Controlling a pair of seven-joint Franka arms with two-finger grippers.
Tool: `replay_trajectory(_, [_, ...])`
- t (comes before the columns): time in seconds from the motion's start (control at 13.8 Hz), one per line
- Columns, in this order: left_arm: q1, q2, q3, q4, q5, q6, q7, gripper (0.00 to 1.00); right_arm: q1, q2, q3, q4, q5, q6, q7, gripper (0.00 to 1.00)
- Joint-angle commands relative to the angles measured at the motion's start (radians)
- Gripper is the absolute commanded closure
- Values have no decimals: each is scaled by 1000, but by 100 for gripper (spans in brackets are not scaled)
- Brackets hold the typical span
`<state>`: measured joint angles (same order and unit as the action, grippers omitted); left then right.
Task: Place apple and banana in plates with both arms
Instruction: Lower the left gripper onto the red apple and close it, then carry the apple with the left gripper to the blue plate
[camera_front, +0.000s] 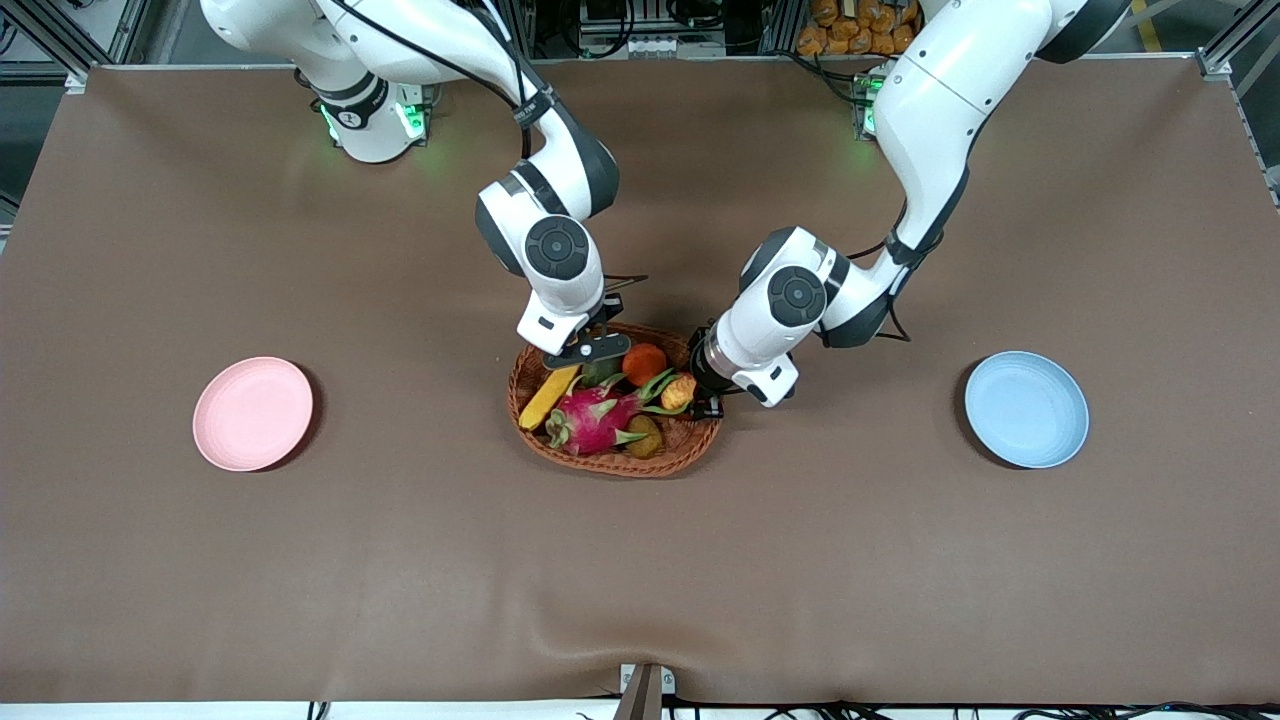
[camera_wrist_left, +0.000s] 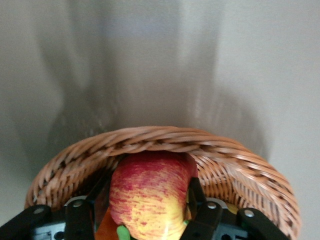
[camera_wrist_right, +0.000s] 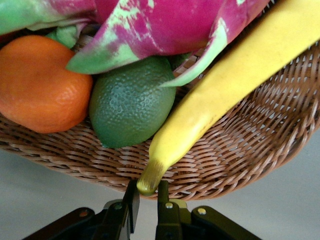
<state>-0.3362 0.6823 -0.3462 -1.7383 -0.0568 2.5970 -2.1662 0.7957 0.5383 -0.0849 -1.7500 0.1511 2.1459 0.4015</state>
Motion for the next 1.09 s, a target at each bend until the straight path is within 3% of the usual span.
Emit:
replay_trajectory(0.0, [3, -67, 7, 14, 64, -45, -35, 100, 0, -17, -1, -14, 2, 5, 8, 78])
replay_trajectory(0.44, [69, -193, 7, 196, 95, -443, 93, 100, -3, -12, -3, -6, -2, 18, 2, 74])
replay_trajectory(1.02, [406, -296, -22, 203, 58, -702, 794, 100, -13, -8, -6, 0, -22, 46, -4, 74])
